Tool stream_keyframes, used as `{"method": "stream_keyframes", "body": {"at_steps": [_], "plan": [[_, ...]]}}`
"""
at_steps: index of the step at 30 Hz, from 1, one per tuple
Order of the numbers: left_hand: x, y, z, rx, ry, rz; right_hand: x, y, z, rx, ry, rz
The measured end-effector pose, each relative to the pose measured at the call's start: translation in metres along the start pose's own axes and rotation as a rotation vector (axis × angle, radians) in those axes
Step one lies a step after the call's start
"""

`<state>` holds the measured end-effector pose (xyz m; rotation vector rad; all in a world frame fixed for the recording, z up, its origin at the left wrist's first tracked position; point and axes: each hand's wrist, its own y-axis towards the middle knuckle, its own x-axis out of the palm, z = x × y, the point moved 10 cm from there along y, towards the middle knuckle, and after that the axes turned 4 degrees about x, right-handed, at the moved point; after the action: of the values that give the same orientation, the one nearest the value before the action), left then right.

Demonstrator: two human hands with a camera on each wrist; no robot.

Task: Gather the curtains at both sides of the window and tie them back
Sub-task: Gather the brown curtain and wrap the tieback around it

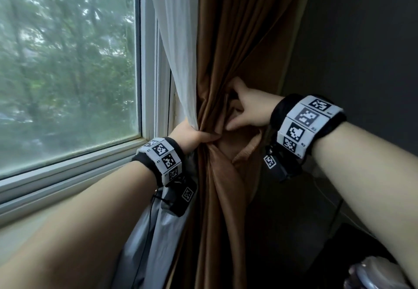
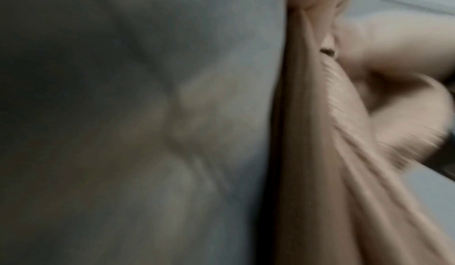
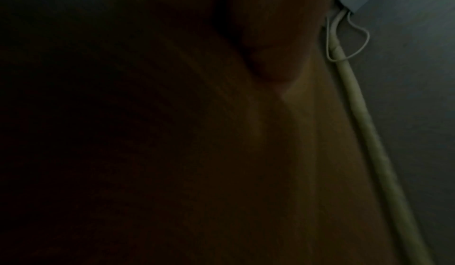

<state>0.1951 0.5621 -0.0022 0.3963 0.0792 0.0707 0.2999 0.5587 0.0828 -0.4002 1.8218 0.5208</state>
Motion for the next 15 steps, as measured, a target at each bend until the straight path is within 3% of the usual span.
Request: {"method": "stream_keyframes", "body": {"at_steps": [7,10,12,15], "plan": [[-0.01,0.006,-0.012,-0.075,0.01,0.043,0.019,-0.006,0.104,0.317,-0.243,-0.1],[-0.008,0.004,-0.011,-0.065,-0.009,0.043,0.007,-0.011,0.134,0.424,-0.454,-0.118],[-0.007,0.003,-0.009,-0.072,-0.01,0.038,-0.011,-0.013,0.149,0.48,-0.472,-0.041],[-0.003,0.0,-0.009,-0.097,-0.016,0.021,-0.043,-0.013,0.155,0.511,-0.424,0.236]]}}
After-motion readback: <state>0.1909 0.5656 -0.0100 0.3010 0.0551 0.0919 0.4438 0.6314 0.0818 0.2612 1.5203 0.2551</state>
